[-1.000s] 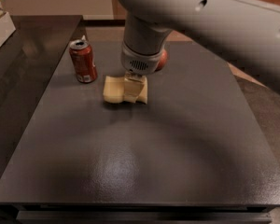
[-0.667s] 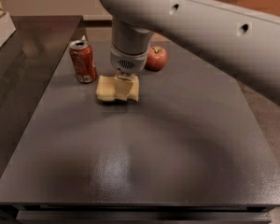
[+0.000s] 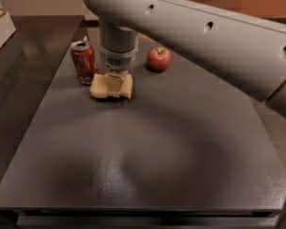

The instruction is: Move sponge near coke can

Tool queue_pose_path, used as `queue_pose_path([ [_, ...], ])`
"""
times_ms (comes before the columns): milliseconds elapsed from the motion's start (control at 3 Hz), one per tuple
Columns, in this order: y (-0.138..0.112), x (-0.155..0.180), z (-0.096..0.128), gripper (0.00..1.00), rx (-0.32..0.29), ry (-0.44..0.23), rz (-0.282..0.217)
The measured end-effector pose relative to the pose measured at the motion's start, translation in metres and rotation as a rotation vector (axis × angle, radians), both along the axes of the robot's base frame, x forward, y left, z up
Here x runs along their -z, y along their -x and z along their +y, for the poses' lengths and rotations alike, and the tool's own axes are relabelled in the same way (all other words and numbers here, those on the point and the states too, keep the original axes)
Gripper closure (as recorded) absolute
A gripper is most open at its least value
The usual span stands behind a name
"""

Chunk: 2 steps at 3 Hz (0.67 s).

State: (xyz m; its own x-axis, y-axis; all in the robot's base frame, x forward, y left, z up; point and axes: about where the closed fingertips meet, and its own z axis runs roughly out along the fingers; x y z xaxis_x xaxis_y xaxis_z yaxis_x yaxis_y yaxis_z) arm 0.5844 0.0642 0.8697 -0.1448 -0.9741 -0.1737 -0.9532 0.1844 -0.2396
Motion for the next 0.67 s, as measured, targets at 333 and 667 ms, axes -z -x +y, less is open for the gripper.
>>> queue_pose_path([
  [333, 0.0009, 0.0001, -0.0009, 0.28, -0.001, 0.001, -0.001],
  [667, 0.0012, 0.0001, -0.0007, 0.04, -0.002, 0.001, -0.002],
])
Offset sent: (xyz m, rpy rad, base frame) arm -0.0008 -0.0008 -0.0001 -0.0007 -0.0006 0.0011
